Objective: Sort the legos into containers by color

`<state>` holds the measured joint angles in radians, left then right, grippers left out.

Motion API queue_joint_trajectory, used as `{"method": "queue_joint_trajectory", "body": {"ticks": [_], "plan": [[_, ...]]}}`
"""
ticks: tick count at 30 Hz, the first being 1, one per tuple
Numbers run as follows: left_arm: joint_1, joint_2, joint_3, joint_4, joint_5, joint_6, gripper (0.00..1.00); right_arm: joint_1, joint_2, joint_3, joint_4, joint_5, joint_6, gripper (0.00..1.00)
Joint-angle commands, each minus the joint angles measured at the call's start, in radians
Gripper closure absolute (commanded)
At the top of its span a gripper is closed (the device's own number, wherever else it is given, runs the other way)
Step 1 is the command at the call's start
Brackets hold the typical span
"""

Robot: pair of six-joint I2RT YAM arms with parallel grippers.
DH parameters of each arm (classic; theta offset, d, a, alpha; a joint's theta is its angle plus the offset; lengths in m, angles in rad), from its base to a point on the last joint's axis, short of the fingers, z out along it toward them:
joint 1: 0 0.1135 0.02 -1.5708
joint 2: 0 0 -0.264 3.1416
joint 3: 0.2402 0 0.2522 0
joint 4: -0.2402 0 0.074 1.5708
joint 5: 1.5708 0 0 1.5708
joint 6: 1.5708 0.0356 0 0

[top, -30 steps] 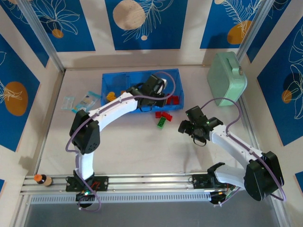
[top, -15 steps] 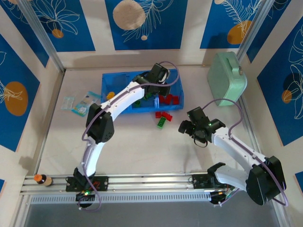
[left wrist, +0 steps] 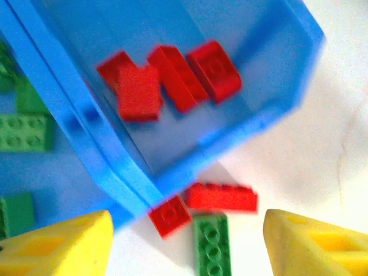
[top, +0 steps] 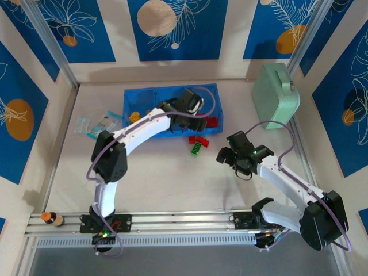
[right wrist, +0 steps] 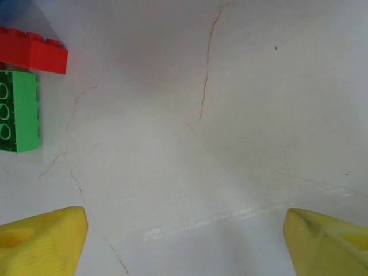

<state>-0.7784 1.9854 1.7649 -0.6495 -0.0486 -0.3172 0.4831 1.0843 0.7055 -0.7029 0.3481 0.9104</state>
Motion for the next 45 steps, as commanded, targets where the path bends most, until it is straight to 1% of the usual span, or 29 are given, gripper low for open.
{"method": "queue_joint_trajectory", "body": {"ticks": [1,4,7,9,15,22,28,30,34,38,41,43,45], "plan": [[-0.041,-0.12,-0.172,0.117,0.026,-0.055,0.31,-0.01,-0.011,0.019,-0.016,0.016,0.019,0.11],[-0.09,-0.163,-0.307,0.172,0.023,-0.088,0.31,-0.019,-0.008,0.016,-0.008,0.011,0.019,0.11],[-0.123,-0.16,-0.38,0.2,0.006,-0.107,0.31,-0.021,-0.006,0.011,-0.004,0.006,0.02,0.11],[-0.125,-0.138,-0.401,0.21,0.012,-0.121,0.31,-0.021,-0.007,0.006,-0.001,0.003,0.024,0.11],[-0.13,-0.081,-0.391,0.22,-0.02,-0.114,0.31,-0.02,-0.035,-0.021,-0.008,0.0,0.037,0.11],[-0.131,0.046,-0.278,0.176,-0.038,-0.088,0.32,-0.021,-0.066,-0.038,-0.022,0.009,0.039,0.11],[-0.128,0.108,-0.211,0.128,-0.103,-0.064,0.33,-0.027,-0.07,-0.045,-0.015,0.009,0.036,0.11],[-0.127,0.127,-0.194,0.113,-0.108,-0.059,0.37,-0.029,-0.07,-0.047,-0.01,0.006,0.035,0.11],[-0.128,0.136,-0.192,0.101,-0.102,-0.059,0.57,-0.032,-0.067,-0.05,-0.006,0.004,0.036,0.11],[-0.133,0.081,-0.241,0.11,-0.106,-0.071,0.69,-0.036,-0.067,-0.048,-0.009,0.009,0.033,0.11],[-0.133,-0.025,-0.335,0.167,-0.095,-0.088,0.73,-0.04,-0.069,-0.049,-0.01,0.011,0.031,0.11],[-0.132,-0.129,-0.411,0.231,-0.091,-0.088,0.74,-0.044,-0.068,-0.05,-0.008,0.012,0.032,0.11],[-0.124,-0.21,-0.434,0.238,-0.104,-0.081,0.74,-0.047,-0.066,-0.052,-0.001,0.009,0.033,0.11]]}}
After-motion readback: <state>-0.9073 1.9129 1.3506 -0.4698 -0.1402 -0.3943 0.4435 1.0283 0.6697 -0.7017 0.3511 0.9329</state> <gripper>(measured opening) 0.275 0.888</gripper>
